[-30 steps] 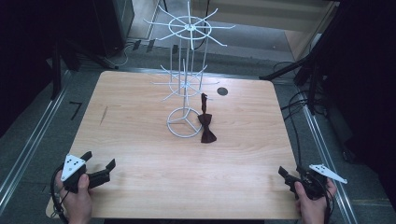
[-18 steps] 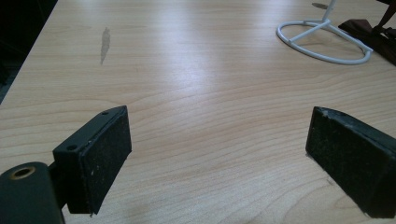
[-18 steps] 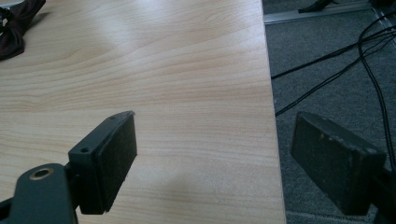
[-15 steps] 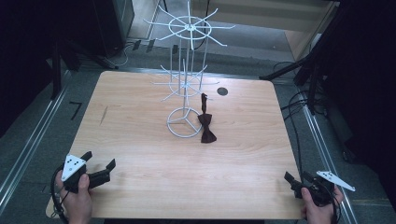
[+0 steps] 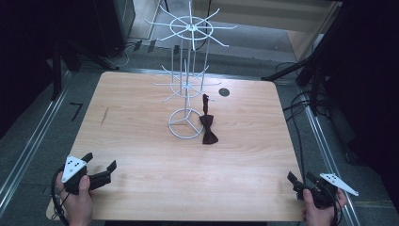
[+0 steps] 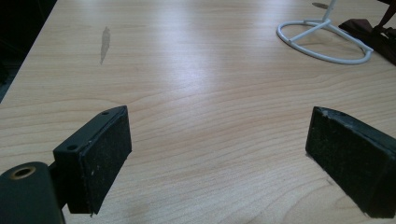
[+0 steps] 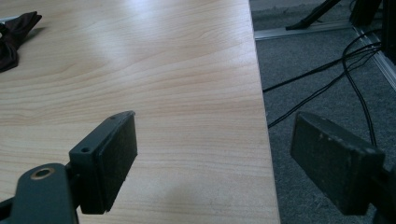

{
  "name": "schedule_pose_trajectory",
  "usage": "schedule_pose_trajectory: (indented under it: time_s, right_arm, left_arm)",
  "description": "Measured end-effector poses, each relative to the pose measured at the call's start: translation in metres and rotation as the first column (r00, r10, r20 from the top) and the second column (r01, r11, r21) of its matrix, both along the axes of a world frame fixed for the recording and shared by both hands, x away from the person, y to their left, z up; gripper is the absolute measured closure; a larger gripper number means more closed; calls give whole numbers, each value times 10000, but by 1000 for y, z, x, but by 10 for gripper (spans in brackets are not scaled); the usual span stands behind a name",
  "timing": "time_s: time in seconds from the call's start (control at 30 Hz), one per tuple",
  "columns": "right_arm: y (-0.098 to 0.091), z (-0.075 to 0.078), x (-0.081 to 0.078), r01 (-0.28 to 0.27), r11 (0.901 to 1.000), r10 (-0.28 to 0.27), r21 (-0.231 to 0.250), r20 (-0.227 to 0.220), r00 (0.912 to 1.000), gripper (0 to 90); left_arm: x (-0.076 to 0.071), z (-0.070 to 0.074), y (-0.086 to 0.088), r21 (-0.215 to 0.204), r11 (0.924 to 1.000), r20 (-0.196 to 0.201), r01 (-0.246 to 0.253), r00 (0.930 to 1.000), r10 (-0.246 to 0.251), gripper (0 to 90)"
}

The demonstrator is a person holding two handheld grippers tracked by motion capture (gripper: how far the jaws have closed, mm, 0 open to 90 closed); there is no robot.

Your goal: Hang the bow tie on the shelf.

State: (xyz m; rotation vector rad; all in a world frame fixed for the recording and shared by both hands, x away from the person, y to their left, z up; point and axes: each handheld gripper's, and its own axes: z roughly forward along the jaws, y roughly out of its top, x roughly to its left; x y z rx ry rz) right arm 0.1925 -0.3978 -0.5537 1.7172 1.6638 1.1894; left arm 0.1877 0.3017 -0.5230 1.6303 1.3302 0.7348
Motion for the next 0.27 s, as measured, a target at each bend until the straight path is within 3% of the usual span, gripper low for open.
schedule_pose_trajectory:
  time_s: [0.27]
  right_arm:
    - [-1,0,0,64,9998,-63,199,-43,10000,152]
  left_arm:
    - [1,0,0,20,10000,-49,9,10000,-9,75]
